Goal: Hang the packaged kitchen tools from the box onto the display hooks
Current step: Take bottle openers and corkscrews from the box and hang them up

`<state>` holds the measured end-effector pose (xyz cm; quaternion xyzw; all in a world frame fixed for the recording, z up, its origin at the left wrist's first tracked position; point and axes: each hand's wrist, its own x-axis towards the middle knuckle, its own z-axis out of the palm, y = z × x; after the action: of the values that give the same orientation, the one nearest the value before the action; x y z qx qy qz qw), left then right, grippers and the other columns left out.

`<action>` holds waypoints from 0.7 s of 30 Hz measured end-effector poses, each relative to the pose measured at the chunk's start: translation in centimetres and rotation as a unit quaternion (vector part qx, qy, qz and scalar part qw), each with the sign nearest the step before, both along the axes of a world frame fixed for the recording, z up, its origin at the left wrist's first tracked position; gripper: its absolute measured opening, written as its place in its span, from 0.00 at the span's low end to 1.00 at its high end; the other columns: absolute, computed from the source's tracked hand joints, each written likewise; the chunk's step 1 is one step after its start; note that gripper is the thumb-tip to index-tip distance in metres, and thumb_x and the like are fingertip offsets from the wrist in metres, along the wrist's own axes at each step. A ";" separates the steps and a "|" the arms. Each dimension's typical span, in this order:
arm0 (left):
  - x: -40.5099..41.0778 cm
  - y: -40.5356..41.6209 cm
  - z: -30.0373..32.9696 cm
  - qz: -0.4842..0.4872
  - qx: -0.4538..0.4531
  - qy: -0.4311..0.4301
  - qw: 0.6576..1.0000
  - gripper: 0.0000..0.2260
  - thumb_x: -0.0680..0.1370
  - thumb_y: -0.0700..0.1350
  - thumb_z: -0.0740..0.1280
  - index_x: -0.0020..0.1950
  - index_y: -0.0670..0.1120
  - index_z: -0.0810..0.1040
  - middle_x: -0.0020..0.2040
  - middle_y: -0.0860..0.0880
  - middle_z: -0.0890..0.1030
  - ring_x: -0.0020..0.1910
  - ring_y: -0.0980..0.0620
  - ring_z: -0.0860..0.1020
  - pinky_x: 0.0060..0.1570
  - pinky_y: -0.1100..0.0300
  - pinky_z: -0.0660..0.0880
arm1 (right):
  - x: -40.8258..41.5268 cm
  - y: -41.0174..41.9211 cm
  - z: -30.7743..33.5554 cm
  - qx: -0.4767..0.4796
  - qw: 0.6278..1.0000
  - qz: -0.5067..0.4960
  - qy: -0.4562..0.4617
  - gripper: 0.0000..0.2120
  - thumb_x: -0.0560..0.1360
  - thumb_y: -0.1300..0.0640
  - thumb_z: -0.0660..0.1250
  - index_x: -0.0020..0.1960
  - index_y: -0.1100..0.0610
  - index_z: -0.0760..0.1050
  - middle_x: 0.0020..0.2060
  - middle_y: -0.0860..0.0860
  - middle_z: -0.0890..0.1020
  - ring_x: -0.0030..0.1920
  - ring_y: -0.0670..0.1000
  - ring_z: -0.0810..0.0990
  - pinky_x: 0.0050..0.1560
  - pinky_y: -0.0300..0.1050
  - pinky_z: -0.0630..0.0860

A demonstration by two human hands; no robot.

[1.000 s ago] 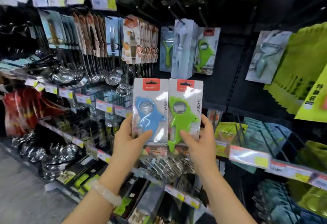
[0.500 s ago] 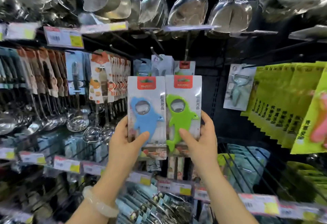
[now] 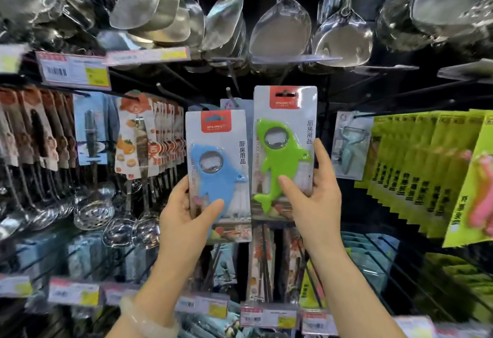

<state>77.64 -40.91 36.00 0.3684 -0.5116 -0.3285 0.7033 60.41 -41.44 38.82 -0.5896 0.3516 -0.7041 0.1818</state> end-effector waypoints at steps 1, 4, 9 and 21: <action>0.0 -0.1 -0.1 0.000 0.000 0.002 1.000 0.24 0.73 0.33 0.69 0.65 0.52 0.71 0.54 0.55 0.81 0.52 0.58 0.81 0.48 0.64 0.79 | 0.0 0.1 0.1 0.005 1.000 0.002 0.001 0.35 0.74 0.64 0.69 0.69 0.35 0.58 0.70 0.42 0.68 0.61 0.47 0.76 0.59 0.45 0.77; 0.0 -0.5 -0.2 -0.007 0.001 0.010 1.000 0.24 0.73 0.33 0.69 0.65 0.53 0.71 0.53 0.56 0.82 0.51 0.58 0.81 0.48 0.63 0.78 | 0.1 0.9 0.8 0.022 0.999 -0.016 0.023 0.35 0.75 0.64 0.68 0.74 0.46 0.57 0.65 0.31 0.63 0.64 0.31 0.66 0.65 0.35 0.67; 0.1 -1.1 -0.7 -0.011 0.010 0.020 1.000 0.23 0.73 0.32 0.69 0.60 0.56 0.72 0.53 0.52 0.83 0.53 0.51 0.81 0.53 0.52 0.77 | -0.1 2.3 1.8 0.061 0.995 -0.035 0.064 0.36 0.74 0.58 0.69 0.75 0.44 0.55 0.64 0.30 0.61 0.69 0.33 0.59 0.68 0.36 0.59; 0.7 -1.7 -1.2 0.000 0.024 0.042 0.999 0.21 0.73 0.30 0.68 0.52 0.57 0.74 0.47 0.55 0.84 0.47 0.55 0.82 0.50 0.53 0.78 | -0.8 -4.4 1.6 0.117 0.982 -0.073 0.130 0.35 0.76 0.58 0.67 0.76 0.47 0.52 0.71 0.43 0.64 0.59 0.40 0.69 0.51 0.28 0.68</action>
<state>78.31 -42.63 34.84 0.3704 -0.4736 -0.3561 0.7153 59.58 -45.87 40.43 -0.6232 0.4941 -0.5874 0.1500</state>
